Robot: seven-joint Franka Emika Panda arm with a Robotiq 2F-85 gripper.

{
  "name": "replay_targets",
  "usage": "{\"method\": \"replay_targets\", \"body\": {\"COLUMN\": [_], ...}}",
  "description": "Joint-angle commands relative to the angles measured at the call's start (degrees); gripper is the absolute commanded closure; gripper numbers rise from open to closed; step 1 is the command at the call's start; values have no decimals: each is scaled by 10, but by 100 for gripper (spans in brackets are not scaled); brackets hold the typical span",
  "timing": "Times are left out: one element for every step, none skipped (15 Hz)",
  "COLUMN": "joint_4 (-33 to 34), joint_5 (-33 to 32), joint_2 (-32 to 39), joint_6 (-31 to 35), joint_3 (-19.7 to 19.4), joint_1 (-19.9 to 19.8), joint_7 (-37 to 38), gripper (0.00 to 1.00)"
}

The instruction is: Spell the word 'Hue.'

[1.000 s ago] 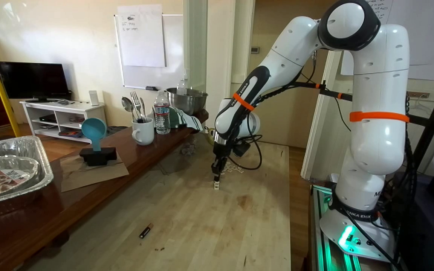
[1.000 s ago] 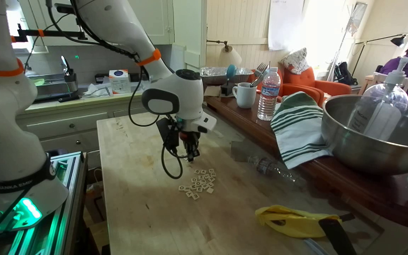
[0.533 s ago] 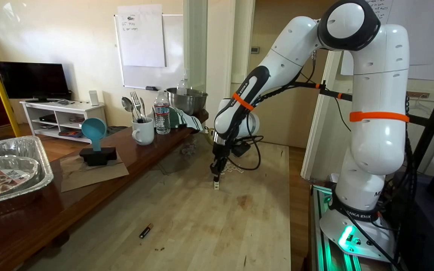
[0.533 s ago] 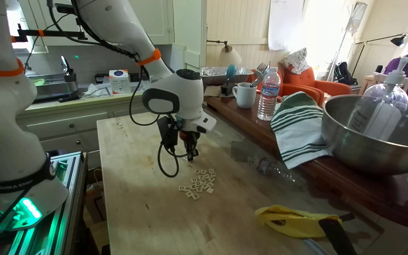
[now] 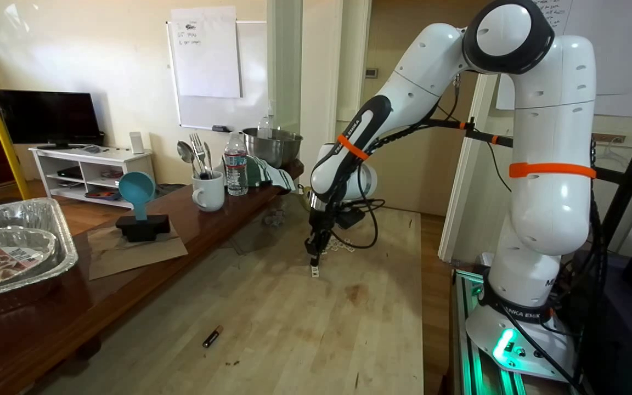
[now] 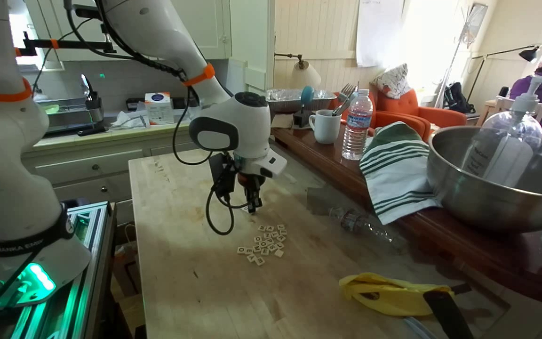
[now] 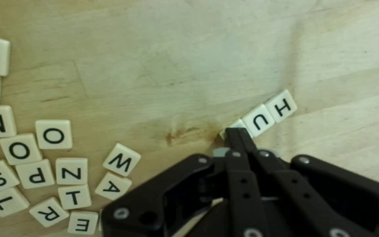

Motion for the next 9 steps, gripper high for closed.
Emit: {"method": "replay_targets", "body": {"joint_4": [3,2,2,2,2,1,0,0,-1], "joint_5": [24,25,25,26,26,27,28,29,31], "joint_2": [12,8,6,4,3,1,-1,-2,-4], "joint_6": [-10,-9,-6,-6,-4,-4,-3,-2,-1], "joint_3": [2,1,1,1,1,1,2,3,4], "joint_1": [4,4,4,5,5,5,5,5,5], "joint_7": [0,1,1,1,2,1,0,0,-2], "gripper": [100,100,100,100,100,100,100,100,100]}}
